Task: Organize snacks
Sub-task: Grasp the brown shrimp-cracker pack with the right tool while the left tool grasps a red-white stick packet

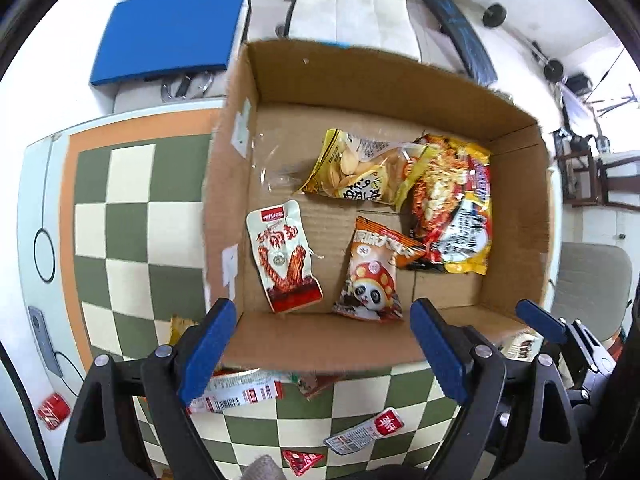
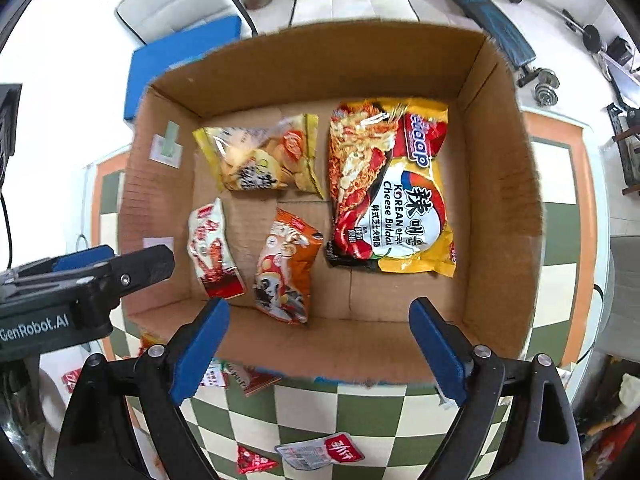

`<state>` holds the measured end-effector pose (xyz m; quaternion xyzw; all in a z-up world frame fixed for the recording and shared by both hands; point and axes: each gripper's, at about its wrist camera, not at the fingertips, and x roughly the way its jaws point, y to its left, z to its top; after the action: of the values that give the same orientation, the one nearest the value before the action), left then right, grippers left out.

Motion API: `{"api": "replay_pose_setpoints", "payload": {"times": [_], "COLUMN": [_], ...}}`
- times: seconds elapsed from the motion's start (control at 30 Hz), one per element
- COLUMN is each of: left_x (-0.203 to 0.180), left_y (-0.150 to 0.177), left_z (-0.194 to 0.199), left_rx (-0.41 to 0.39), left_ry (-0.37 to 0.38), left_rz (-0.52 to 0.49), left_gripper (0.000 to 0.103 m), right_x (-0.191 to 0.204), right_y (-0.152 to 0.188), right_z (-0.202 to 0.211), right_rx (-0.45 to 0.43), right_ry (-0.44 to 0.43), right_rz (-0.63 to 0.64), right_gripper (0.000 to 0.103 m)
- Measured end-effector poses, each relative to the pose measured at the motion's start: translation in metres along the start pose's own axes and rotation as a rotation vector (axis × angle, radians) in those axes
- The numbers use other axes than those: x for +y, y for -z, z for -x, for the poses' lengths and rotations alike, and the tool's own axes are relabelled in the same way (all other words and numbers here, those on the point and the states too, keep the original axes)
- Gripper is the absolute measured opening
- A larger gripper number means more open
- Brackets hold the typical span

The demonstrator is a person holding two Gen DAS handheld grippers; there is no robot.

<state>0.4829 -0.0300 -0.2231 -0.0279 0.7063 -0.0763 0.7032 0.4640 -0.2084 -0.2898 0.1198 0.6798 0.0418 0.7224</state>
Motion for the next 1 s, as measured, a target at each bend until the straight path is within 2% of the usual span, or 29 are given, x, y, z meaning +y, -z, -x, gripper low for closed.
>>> {"api": "replay_pose_setpoints", "payload": {"times": [0.1, 0.23, 0.37, 0.43, 0.6, 0.77, 0.87, 0.9, 0.97, 1.0], "left_x": [0.009, 0.038, 0.077, 0.106, 0.153, 0.171, 0.177, 0.179, 0.181, 0.182], "left_y": [0.023, 0.069, 0.117, 0.143, 0.176, 0.179, 0.176, 0.175, 0.174, 0.174], "left_z": [0.023, 0.043, 0.028, 0.001, -0.070, -0.119, -0.137, -0.141, -0.146, -0.149], "left_rx": [-0.072, -0.154, -0.137, -0.066, 0.064, 0.085, 0.077, 0.074, 0.065, 0.065], "left_ry": [-0.015, -0.054, -0.067, -0.018, 0.130, 0.272, 0.309, 0.311, 0.311, 0.304], "left_rz": [0.033, 0.131, 0.269, 0.378, 0.593, 0.714, 0.745, 0.751, 0.753, 0.748], "left_gripper": [0.089, 0.089, 0.089, 0.089, 0.089, 0.088, 0.088, 0.084, 0.060, 0.053], "right_x": [0.006, 0.015, 0.035, 0.046, 0.064, 0.076, 0.079, 0.080, 0.084, 0.087], "right_y": [0.016, 0.040, 0.071, 0.089, 0.118, 0.129, 0.128, 0.126, 0.124, 0.123], "right_z": [0.018, 0.032, 0.026, 0.009, -0.047, -0.095, -0.113, -0.118, -0.125, -0.128], "right_rx": [-0.044, -0.079, -0.051, -0.007, 0.087, 0.132, 0.134, 0.133, 0.131, 0.127], "right_ry": [-0.021, -0.072, -0.119, -0.137, -0.140, -0.106, -0.081, -0.078, -0.058, -0.057], "right_rz": [-0.004, 0.003, 0.054, 0.088, 0.126, 0.149, 0.154, 0.154, 0.165, 0.174], "right_gripper": [0.094, 0.094, 0.094, 0.094, 0.093, 0.090, 0.089, 0.089, 0.089, 0.088]}}
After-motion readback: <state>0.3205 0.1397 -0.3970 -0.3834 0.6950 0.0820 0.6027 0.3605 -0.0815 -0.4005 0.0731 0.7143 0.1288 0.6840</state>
